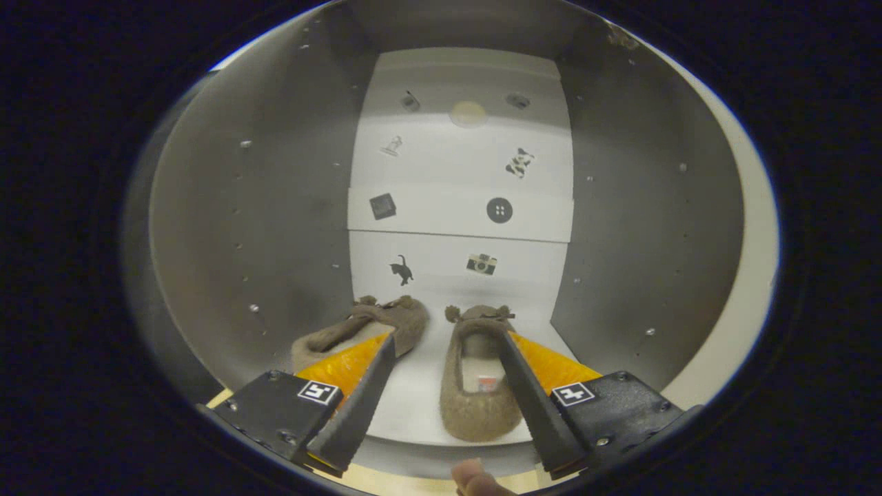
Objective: Open the shoe cabinet door, grab the shoes and put them into the shoe cabinet, then close the shoe cabinet door.
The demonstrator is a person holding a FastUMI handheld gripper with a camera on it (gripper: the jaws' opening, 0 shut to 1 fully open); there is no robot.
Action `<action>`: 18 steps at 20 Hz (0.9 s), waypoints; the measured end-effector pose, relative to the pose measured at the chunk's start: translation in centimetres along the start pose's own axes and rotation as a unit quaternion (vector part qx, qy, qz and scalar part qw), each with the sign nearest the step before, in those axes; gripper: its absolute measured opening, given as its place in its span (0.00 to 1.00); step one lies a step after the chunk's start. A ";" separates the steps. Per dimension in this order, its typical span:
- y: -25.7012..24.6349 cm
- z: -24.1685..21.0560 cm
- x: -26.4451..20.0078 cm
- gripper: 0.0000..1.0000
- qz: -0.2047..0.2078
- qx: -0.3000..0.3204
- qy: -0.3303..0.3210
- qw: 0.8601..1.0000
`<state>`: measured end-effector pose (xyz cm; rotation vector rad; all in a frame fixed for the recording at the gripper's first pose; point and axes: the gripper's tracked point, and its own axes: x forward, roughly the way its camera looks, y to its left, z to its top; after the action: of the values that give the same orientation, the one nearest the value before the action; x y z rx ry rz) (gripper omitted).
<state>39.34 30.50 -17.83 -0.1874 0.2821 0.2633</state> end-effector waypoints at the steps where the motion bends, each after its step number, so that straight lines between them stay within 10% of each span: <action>1: 0.4 0.3 -1.7 0.97 -0.004 -0.012 -0.010 1.000; 18: -4.4 4.4 -38.0 1.00 -0.093 0.004 -0.204 0.974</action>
<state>6.44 18.61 -1.70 -0.1461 -0.1429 0.1095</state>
